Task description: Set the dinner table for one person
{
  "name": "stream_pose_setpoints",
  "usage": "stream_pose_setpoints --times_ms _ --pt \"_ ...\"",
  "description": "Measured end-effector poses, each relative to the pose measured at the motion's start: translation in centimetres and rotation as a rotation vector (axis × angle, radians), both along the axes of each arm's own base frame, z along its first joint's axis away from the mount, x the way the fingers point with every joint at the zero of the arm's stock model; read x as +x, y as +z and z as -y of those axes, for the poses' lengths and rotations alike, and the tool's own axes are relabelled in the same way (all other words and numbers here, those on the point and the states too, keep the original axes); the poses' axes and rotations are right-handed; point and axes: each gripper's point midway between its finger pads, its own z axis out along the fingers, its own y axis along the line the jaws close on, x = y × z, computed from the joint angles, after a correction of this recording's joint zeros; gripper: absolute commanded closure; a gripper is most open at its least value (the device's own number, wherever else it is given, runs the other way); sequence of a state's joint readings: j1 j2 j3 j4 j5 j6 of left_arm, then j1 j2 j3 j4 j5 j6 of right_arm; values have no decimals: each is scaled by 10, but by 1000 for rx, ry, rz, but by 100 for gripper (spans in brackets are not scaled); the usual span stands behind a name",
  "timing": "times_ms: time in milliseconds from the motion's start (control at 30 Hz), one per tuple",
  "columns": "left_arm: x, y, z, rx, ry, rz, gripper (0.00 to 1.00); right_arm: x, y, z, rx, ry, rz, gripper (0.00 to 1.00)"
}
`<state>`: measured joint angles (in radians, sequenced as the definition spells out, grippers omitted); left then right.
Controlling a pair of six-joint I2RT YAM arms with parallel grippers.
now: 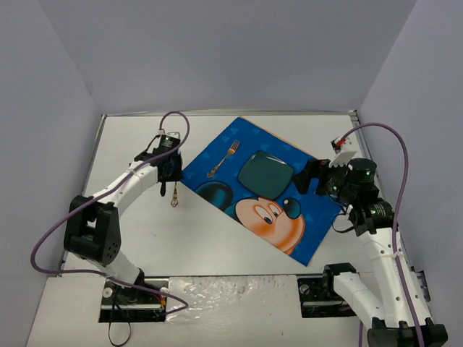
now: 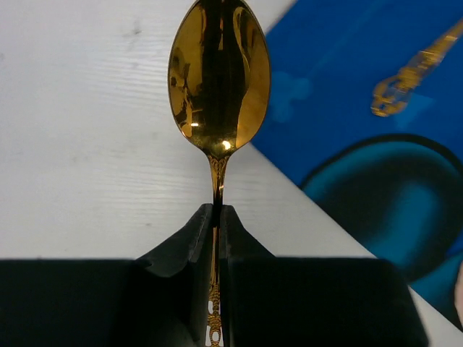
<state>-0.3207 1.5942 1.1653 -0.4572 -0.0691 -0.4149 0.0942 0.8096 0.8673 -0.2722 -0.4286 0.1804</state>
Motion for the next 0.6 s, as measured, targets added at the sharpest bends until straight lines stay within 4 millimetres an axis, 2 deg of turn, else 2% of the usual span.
stream_pose_setpoints --times_ms 133,233,467,600 --pt "-12 29 58 -27 -165 54 100 0 5 -2 23 -9 -3 0" --pt "-26 38 99 -49 -274 66 100 2 17 -2 34 -15 22 0" --pt "-49 50 194 -86 -466 78 100 -5 51 8 32 -71 133 0" --pt "-62 44 249 -112 -556 75 100 -15 73 17 28 -117 216 0"
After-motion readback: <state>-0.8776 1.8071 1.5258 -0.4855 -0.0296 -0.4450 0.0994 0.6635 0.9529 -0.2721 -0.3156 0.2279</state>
